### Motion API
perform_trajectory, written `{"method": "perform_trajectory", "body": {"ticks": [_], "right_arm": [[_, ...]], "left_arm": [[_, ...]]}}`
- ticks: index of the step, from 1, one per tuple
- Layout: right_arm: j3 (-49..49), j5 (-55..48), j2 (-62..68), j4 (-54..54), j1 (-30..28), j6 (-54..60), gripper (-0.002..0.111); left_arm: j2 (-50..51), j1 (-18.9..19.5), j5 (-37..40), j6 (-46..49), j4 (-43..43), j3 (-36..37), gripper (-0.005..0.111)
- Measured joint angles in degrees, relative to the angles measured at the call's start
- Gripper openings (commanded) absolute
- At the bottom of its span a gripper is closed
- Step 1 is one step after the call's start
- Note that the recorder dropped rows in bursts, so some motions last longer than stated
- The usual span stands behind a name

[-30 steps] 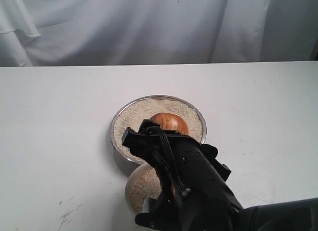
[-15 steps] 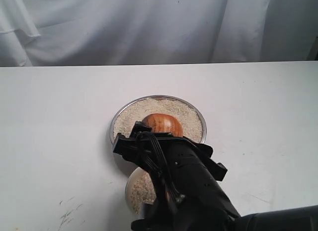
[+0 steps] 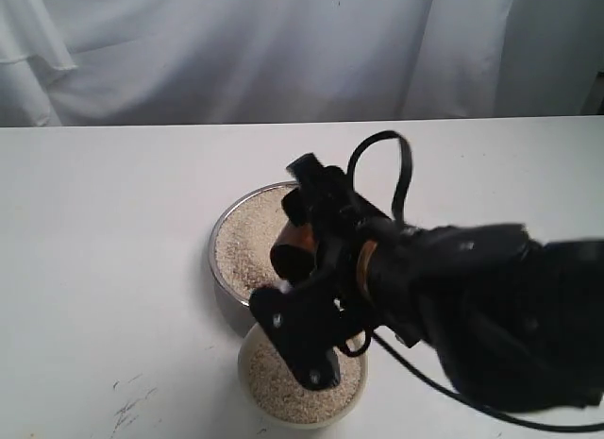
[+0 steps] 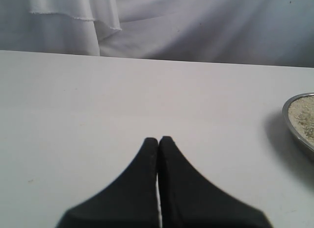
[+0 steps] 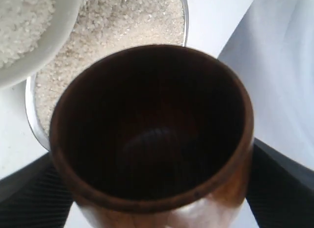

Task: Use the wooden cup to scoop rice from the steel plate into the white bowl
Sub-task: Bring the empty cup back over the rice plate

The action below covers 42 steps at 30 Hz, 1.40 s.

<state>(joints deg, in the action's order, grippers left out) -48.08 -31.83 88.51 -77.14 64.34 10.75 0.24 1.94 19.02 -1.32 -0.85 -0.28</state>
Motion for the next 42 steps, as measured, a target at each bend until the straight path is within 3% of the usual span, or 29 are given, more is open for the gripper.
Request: {"method": "perform_trajectory", "body": {"ticks": [7,14,24,42], "right_arm": [[-6.8,12.2,0.5,19.9,-13.0,14.3,0.0],[-16.0,19.7,7.5,22.2,-23.3,20.8,0.0],[-26.6,29.3,21.8,19.2,-24.6,29.9,0.0],[-37.4,31.3,37.9,16.4,-24.4,41.4,0.0]], "left_arm": [[0.0,0.0,0.0,0.0,0.0,0.0,0.0],[0.0,0.0,0.0,0.0,0.0,0.0,0.0],[0.0,0.0,0.0,0.0,0.0,0.0,0.0],[0.0,0.0,0.0,0.0,0.0,0.0,0.0]]}}
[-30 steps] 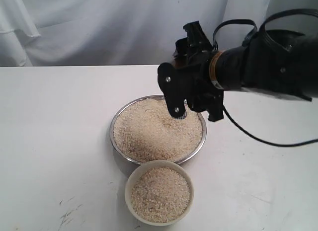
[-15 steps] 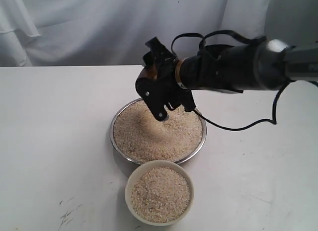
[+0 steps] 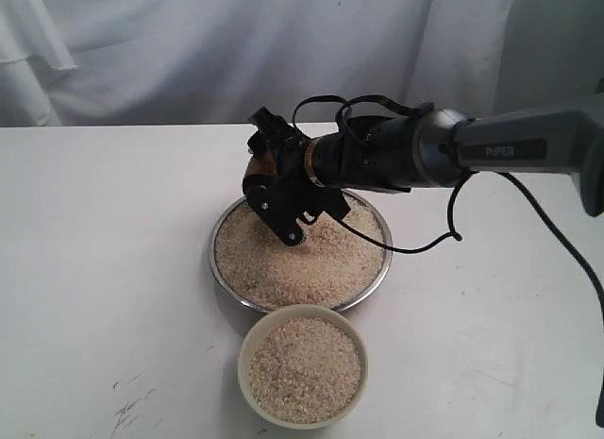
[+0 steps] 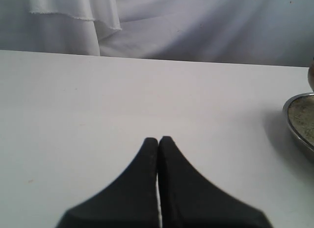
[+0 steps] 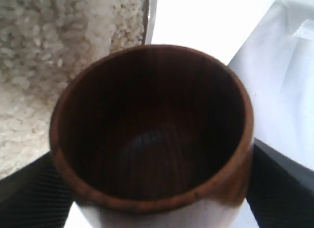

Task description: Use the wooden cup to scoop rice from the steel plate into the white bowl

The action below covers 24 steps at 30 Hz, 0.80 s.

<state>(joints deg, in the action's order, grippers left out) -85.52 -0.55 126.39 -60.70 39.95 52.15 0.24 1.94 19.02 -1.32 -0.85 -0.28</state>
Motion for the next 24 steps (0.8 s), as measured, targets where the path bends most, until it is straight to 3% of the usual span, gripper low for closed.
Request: {"method": "perform_trajectory", "body": {"ticks": [15,24], "right_arm": [[-0.8,3.4,3.6,-0.4,1.3,3.1,0.0],[5.4,4.8,1.7,0.3,1.3,2.9,0.0]], "left_arm": [[0.0,0.0,0.0,0.0,0.0,0.0,0.0],[0.0,0.0,0.0,0.0,0.0,0.0,0.0]]}}
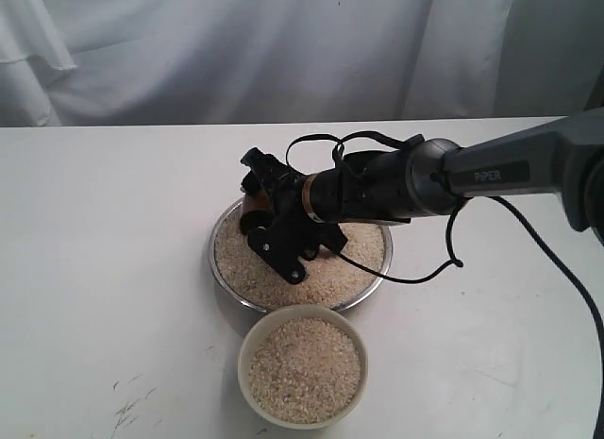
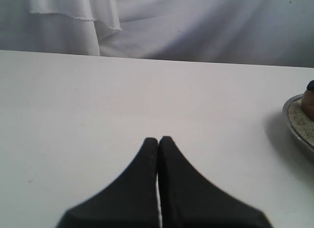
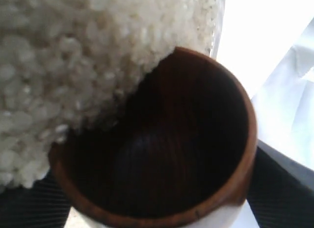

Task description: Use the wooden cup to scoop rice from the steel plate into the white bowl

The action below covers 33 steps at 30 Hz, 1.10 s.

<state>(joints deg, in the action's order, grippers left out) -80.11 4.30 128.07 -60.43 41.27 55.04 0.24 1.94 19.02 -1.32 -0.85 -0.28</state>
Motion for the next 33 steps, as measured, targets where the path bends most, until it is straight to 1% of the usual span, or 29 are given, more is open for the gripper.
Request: {"method": "perform_trajectory", "body": {"ticks": [6,16,19,22,25,30,33], "right_arm": [[0.9,-3.2,-0.9,0.5,0.4,-2.7,0.0],[0.9,-7.4,-1.2,5.4,0.5,-2.7,0.0],[0.9,-9.6,-1.5,8.5,0.7,-1.7,0.0],[0.9,-11.1,-1.7,14.2,0.9,3.2,0.0],[0.9,-13.2,-2.1,23.7,0.9,11.9,0.0],[0.6,-19.7,-3.6,45.8,0.8,33.0,0.0],[0.0,-23.9,-4.3,55.5,0.4,40.3,0.0]], "left_arm": [[0.0,0.0,0.0,0.0,0.0,0.0,0.0],[0.0,0.0,0.0,0.0,0.0,0.0,0.0],[0.0,0.0,0.0,0.0,0.0,0.0,0.0],[0.0,0.0,0.0,0.0,0.0,0.0,0.0],[0.0,0.0,0.0,0.0,0.0,0.0,0.0],[0.0,0.0,0.0,0.0,0.0,0.0,0.0],[0.0,0.0,0.0,0.0,0.0,0.0,0.0]]}}
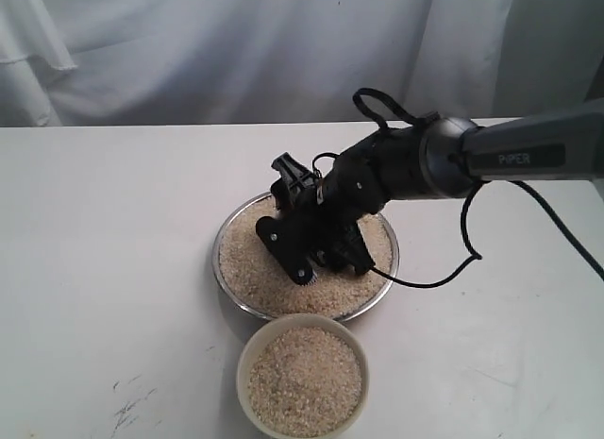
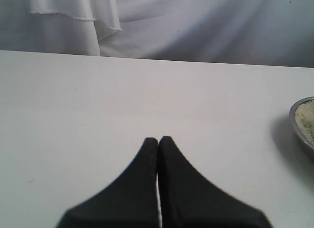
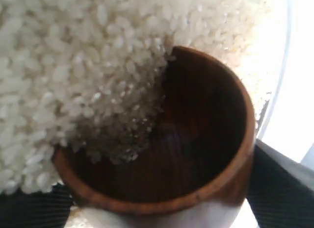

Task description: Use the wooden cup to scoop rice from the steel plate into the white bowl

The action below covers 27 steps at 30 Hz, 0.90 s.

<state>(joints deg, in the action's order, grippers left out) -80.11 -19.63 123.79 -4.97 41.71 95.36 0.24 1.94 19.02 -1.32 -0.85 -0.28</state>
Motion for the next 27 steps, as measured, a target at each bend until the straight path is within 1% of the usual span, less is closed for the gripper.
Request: {"method": "perform_trajectory", "body": {"ticks": [3,7,10,16,23,27], "right_arm": [[-1.0,-2.9,0.0,4.3,-0.5,2.8,0.0],[-2.2,-6.0,0.0,6.1,-1.0,4.0,0.0],[-3.8,-10.3,0.0,7.6,-1.2,4.8,0.0],[-6.6,-17.2,0.4,13.5,-2.7,8.4,0.0],[-8.9,-23.6,0.6,16.1,-3.7,9.6,0.0],[-9.0,-24.4,0.8,17.2,-4.6,9.6,0.0]], "left_arm": [[0.0,0.0,0.0,0.0,0.0,0.0,0.0],[0.0,0.0,0.0,0.0,0.0,0.0,0.0],[0.0,0.0,0.0,0.0,0.0,0.0,0.0],[0.0,0.0,0.0,0.0,0.0,0.0,0.0],[0.0,0.0,0.0,0.0,0.0,0.0,0.0],[0.0,0.0,0.0,0.0,0.0,0.0,0.0]]}}
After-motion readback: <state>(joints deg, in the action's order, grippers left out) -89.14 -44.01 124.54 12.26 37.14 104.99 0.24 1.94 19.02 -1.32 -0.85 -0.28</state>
